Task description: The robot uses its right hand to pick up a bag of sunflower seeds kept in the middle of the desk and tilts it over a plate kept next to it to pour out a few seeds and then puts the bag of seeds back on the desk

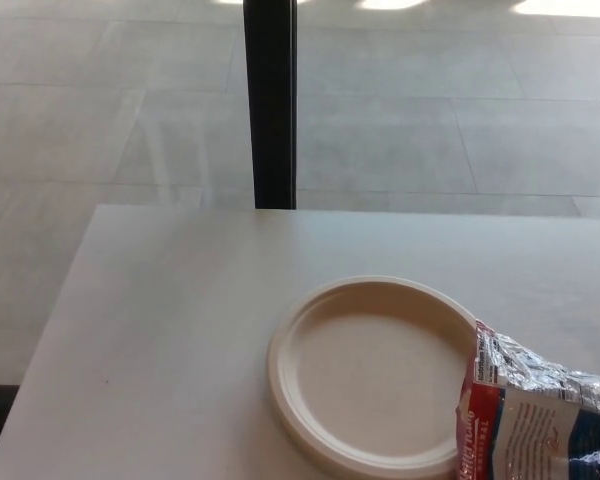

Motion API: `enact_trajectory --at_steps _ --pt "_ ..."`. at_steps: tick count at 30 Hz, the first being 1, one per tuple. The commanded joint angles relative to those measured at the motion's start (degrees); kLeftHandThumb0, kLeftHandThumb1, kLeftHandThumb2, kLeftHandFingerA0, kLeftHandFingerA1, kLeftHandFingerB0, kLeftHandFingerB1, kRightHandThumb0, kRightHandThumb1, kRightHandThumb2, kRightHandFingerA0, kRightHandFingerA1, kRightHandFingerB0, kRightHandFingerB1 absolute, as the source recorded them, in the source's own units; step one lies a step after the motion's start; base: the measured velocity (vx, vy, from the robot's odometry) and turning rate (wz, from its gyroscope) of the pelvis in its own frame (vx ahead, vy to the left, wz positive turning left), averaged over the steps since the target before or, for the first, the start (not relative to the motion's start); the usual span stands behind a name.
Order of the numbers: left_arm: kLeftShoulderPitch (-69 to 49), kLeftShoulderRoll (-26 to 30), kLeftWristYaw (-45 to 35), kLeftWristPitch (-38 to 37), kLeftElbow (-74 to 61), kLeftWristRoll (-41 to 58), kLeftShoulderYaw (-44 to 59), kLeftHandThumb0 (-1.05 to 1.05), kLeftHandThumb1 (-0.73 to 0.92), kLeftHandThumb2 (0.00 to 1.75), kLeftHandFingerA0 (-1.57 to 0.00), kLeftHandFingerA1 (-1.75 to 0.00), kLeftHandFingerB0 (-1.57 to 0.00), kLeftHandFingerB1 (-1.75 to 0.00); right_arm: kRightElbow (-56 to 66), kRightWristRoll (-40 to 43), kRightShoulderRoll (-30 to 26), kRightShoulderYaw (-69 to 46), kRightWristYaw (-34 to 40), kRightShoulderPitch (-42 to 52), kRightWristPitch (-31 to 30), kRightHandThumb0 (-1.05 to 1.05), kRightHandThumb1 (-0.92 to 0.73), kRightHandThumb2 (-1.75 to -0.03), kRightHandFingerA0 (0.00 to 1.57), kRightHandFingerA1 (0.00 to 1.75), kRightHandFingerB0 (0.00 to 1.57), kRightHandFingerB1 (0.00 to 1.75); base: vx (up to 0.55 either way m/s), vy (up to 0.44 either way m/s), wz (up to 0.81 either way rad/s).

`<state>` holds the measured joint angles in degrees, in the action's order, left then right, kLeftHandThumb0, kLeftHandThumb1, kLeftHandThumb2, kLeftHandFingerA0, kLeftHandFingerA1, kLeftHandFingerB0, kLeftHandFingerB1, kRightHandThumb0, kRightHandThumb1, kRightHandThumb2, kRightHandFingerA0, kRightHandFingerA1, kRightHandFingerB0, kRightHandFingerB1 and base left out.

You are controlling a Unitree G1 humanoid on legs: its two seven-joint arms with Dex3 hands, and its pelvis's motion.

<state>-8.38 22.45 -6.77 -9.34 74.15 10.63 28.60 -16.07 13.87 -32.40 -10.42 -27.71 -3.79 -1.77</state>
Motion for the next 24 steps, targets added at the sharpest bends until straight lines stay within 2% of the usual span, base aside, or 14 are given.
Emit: enact_trajectory --at_steps 1,2,3,4,5,8,9,13,19,20,21,22,24 --pt "-0.06 0.50 0.32 -1.13 0.25 0.03 -0.49 -1.05 0.55 0.60 -0.46 -1.28 -0.32 -1.13 -3.49 -4.89 -1.44 2.16 0.30 -2.50 0.37 -0.93 -0.31 -0.76 0.00 0.55 0.00 0.58 0.00 0.000 0.00" --pt "-0.07 0.41 0.49 -1.29 0.17 0.18 -0.41 -1.05 0.30 0.99 -0.59 -1.24 -0.41 -1.03 -4.43 -5.82 -1.57 2.81 0.61 -3.08 0.75 -0.95 -0.32 -0.76 0.00 0.53 0.00 0.57 0.00 0.000 0.00" --pt "-0.11 0.45 0.28 -1.31 0.16 0.16 -0.53 -1.05 0.53 0.60 -0.45 -1.27 -0.35 -1.13 -5.10 -6.31 -1.50 3.14 0.86 -3.50 0.91 -0.99 -0.32 -0.76 0.00 0.49 0.00 0.56 0.00 0.000 0.00" --pt "0.04 0.42 0.08 -1.35 0.07 0.35 -0.45 -1.04 0.31 0.98 -0.47 -1.18 -0.37 -1.02 -5.95 -6.70 -1.44 3.30 1.18 -3.94 1.19 -0.98 -0.30 -0.75 0.00 0.50 0.00 0.57 0.00 0.000 0.00" --pt "0.13 0.49 0.38 -1.27 0.20 0.10 -0.69 -1.04 0.31 0.98 -0.53 -1.20 -0.37 -1.01 -6.38 -6.97 -1.34 3.50 1.41 -4.28 0.96 -0.97 -0.30 -0.75 0.00 0.48 0.00 0.57 0.00 0.000 0.00" --pt "0.37 0.41 0.43 -1.15 0.11 0.36 -0.59 -1.03 0.31 0.98 -0.51 -1.18 -0.38 -1.01 -8.07 -7.86 -1.28 3.83 1.64 -5.01 2.07 -0.98 -0.30 -0.76 0.00 0.49 0.01 0.58 0.00 0.000 0.00" --pt "0.38 0.41 0.69 -1.51 0.11 0.11 -0.79 -1.05 0.31 0.97 -0.58 -1.26 -0.42 -1.04 -9.10 -8.79 -1.24 4.53 1.73 -5.70 2.55 -0.97 -0.30 -0.76 0.00 0.51 0.01 0.60 0.00 0.000 0.00" --pt "0.69 0.34 0.52 -1.49 0.18 0.51 -0.49 -1.05 0.29 0.99 -0.58 -1.23 -0.48 -1.07 -8.98 -10.28 -0.93 6.47 0.72 -6.54 3.98 -1.00 -0.31 -0.74 0.00 0.59 0.00 0.69 0.00 0.000 0.00" --pt "0.90 0.27 0.59 -1.49 0.12 0.42 -0.70 -1.05 0.32 1.00 -0.56 -1.17 -0.49 -1.05 -8.64 -12.13 -1.44 8.79 -0.84 -6.25 6.63 -1.05 -0.32 -0.75 0.00 0.60 0.01 0.70 0.00 0.000 0.00" --pt "0.81 0.29 0.63 -1.66 0.06 0.24 -0.89 -1.05 0.31 1.00 -0.56 -1.16 -0.49 -1.04 -8.17 -12.86 -1.43 9.62 -1.04 -5.90 7.54 -1.04 -0.43 -0.56 0.00 0.69 0.00 0.74 0.00 0.000 0.00" --pt "0.83 0.40 0.74 -1.49 0.11 -0.09 -1.23 -1.04 0.60 0.59 -0.48 -1.23 -0.40 -1.11 -7.78 -13.14 -1.56 10.07 -1.31 -5.65 7.81 -1.04 -0.30 -0.73 0.00 0.60 0.01 0.71 0.00 0.000 0.00" --pt "0.81 0.43 0.70 -1.50 0.10 -0.12 -1.32 -1.05 0.60 0.59 -0.50 -1.25 -0.40 -1.09 -7.62 -13.73 -1.69 10.49 -1.10 -5.46 8.37 -0.40 0.12 -0.73 0.16 0.67 0.04 0.57 0.00 0.000 0.00" --pt "0.77 0.48 0.79 -1.67 0.23 -0.17 -1.50 -1.05 0.60 0.60 -0.56 -1.28 -0.40 -1.10 -7.41 -15.00 -1.88 11.50 -0.64 -5.13 9.46 -0.39 0.12 -0.72 0.15 0.66 0.03 0.57 0.00 0.000 0.00"
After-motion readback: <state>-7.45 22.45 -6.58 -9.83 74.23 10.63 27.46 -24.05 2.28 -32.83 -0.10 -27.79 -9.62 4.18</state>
